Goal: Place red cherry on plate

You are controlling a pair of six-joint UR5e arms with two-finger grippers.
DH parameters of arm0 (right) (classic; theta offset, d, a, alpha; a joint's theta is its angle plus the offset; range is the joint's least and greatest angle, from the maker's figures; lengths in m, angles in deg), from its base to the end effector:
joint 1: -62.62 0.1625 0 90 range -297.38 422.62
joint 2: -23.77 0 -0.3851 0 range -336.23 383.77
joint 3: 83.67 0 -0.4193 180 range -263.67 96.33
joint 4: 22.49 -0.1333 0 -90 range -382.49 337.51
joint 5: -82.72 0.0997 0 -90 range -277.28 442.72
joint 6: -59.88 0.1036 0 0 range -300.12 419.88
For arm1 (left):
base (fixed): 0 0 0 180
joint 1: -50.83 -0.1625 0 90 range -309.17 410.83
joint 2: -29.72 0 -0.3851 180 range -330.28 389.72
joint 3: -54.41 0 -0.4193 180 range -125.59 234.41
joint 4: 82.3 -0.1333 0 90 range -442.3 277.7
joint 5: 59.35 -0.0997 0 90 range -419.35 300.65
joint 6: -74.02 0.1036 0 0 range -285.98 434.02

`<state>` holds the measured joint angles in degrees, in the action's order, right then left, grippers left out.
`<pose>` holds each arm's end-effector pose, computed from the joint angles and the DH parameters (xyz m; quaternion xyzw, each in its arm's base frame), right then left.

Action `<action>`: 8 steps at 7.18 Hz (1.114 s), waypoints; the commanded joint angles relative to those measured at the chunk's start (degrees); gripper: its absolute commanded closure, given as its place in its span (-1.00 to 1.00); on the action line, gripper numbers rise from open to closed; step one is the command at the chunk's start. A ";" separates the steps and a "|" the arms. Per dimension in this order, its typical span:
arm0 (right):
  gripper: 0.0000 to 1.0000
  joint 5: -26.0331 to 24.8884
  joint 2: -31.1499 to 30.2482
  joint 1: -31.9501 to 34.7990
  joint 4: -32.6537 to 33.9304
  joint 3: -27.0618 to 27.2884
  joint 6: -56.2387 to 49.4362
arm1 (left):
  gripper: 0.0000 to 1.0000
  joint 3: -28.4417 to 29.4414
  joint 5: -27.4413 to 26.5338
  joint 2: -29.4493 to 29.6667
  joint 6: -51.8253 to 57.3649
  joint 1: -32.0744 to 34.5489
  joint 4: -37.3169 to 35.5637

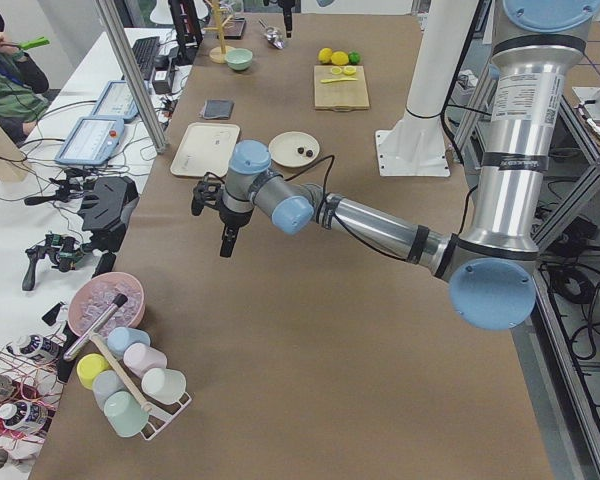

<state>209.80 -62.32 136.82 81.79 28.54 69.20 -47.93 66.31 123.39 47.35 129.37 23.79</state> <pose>-0.0727 -0.5170 0.4225 0.0267 -0.3300 -0.0860 0.9397 0.0392 -0.5603 0.4495 0.1526 0.3641 -0.0372 0.9180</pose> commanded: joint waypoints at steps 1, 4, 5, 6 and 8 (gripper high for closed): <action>-1.00 2.64 -3.65 14.60 -0.04 -9.41 -21.18 | -0.96 1.52 1.53 -0.85 15.28 9.84 -11.21; -1.00 3.52 -5.75 19.15 -0.04 -14.74 -24.62 | -0.96 6.99 7.72 -4.61 22.89 14.19 -11.00; -1.00 3.52 -5.85 19.32 -0.04 -14.65 -24.70 | -0.96 7.07 9.24 -4.98 22.80 14.36 -10.99; -1.00 3.52 -6.37 19.58 -0.12 -14.48 -24.70 | -0.96 6.90 9.17 -5.24 22.45 14.36 -10.99; -1.00 3.44 -6.38 19.67 -0.12 -14.04 -24.61 | -0.96 6.98 9.08 -5.24 22.45 14.36 -10.99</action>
<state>213.31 -68.67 156.43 81.67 14.31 44.52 -41.01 75.37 118.20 69.83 143.70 12.79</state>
